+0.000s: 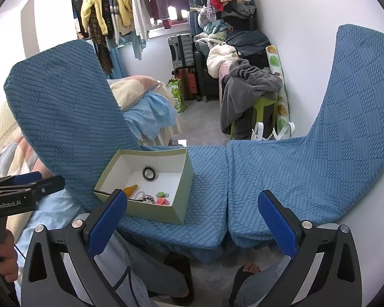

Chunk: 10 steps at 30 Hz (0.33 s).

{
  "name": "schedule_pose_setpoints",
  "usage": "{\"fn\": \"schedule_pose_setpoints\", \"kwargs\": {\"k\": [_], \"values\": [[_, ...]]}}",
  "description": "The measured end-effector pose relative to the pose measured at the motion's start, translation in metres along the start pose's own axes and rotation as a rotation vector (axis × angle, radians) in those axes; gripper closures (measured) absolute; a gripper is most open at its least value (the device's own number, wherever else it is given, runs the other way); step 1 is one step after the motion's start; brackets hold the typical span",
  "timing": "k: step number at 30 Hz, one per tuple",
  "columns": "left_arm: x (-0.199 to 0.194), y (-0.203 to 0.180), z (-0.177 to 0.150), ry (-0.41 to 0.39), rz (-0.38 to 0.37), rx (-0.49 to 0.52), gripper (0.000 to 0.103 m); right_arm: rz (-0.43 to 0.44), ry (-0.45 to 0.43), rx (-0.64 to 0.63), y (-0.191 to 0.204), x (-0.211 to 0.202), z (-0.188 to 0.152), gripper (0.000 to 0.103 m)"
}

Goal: Organize jewelry

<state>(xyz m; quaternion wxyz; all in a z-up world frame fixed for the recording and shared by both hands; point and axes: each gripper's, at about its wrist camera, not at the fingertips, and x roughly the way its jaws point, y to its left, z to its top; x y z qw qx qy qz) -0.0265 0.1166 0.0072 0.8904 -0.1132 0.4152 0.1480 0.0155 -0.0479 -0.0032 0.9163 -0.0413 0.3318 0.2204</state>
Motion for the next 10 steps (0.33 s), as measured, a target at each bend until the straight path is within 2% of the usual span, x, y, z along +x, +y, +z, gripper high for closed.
{"fn": "schedule_pose_setpoints", "kwargs": {"k": [10], "values": [[-0.0011,0.0026,0.0006,-0.012,0.002,-0.013,0.016,-0.003,-0.003,0.006,-0.0008,-0.0017,0.0014,0.000]]}}
